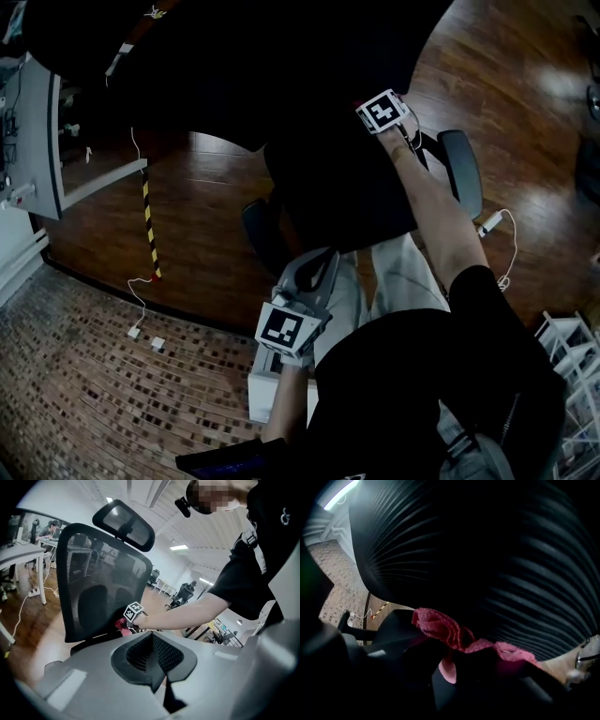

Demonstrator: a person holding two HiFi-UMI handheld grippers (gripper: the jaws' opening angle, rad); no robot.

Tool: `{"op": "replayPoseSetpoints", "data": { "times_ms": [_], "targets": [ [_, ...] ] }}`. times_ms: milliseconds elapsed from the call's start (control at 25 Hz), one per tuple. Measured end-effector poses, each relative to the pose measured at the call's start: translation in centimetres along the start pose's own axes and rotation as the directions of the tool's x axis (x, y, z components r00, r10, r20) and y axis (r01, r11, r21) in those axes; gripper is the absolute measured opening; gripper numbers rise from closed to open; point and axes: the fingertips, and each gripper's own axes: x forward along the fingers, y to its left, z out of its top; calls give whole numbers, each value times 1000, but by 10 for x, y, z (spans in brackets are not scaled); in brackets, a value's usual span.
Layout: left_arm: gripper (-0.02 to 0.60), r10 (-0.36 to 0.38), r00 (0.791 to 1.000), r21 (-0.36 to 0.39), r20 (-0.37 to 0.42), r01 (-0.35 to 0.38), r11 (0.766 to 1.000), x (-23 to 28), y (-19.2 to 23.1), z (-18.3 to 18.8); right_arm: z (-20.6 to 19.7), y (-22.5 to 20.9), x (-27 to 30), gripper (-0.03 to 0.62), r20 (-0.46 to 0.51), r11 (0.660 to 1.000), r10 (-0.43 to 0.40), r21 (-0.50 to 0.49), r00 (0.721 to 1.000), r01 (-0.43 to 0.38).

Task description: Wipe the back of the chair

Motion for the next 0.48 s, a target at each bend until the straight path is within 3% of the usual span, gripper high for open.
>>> {"op": "replayPoseSetpoints", "data": {
  "times_ms": [480],
  "targets": [
    [-11, 86, 995, -54, 44, -84, 995, -81, 49, -26, 52, 156, 38, 51, 25, 986, 105, -131, 994, -101]
  ]
}}
